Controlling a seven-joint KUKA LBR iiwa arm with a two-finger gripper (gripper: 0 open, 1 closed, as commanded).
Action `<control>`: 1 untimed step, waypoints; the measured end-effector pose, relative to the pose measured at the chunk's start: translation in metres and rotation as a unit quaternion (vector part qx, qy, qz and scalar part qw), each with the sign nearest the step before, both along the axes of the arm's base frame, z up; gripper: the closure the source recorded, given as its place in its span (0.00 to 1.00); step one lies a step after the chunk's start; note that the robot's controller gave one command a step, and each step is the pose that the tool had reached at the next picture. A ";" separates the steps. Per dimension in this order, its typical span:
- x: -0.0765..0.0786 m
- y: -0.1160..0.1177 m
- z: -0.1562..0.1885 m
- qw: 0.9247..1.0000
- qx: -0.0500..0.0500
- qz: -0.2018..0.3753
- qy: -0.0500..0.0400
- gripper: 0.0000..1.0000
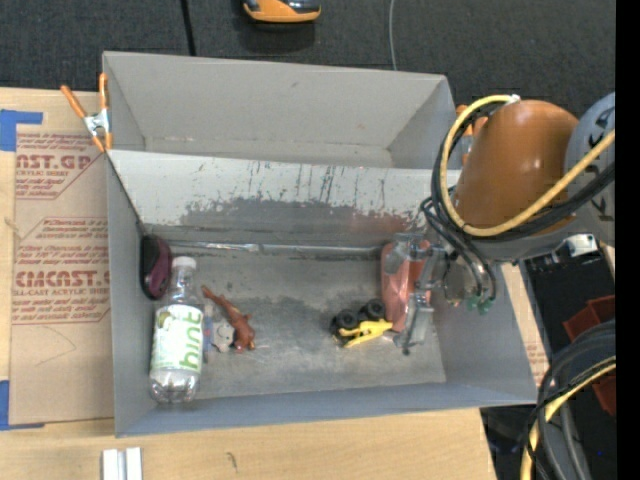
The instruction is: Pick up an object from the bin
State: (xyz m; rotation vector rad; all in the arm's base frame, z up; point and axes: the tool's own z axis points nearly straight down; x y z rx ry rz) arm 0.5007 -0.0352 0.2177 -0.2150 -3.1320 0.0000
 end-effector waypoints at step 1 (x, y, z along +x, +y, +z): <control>-0.011 -0.007 -0.038 1.000 -0.001 -0.002 -0.005 0.00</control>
Offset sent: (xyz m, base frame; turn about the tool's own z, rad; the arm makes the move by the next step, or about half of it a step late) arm -0.0218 -0.0075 -0.1356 0.1597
